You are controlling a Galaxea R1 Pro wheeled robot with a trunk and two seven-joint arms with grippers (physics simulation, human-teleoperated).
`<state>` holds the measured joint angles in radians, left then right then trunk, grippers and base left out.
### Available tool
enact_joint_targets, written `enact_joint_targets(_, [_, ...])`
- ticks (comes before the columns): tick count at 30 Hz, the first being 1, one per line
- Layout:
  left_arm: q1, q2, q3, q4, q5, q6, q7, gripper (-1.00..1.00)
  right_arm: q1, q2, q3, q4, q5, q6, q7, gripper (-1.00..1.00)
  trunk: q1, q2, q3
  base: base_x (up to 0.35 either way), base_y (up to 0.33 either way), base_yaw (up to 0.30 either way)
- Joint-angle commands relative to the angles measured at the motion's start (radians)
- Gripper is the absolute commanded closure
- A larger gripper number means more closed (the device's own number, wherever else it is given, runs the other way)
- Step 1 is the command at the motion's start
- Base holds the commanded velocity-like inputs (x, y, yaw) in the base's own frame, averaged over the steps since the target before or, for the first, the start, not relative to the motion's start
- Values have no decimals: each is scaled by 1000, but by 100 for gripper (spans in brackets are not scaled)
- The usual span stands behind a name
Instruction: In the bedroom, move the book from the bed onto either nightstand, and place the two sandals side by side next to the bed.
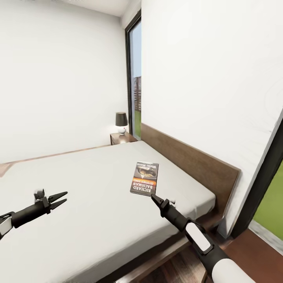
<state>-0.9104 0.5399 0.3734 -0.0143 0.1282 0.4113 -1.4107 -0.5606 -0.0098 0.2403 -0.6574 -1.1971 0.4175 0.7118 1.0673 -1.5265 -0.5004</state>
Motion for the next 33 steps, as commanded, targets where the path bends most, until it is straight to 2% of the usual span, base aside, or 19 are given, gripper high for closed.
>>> enact_joint_targets(1, [-1, 0, -8, 0, 10, 11, -3, -100, -1, -1, 3, -1, -14, 7, 0, 100, 0, -1, -1, -8, 0, 175])
enact_joint_targets(33, [-1, 0, -7, 0, 10, 13, -5, -100, -1, 1, 4, -1, -13, 7, -2, 100, 0, -1, -1, -68, 0, 179])
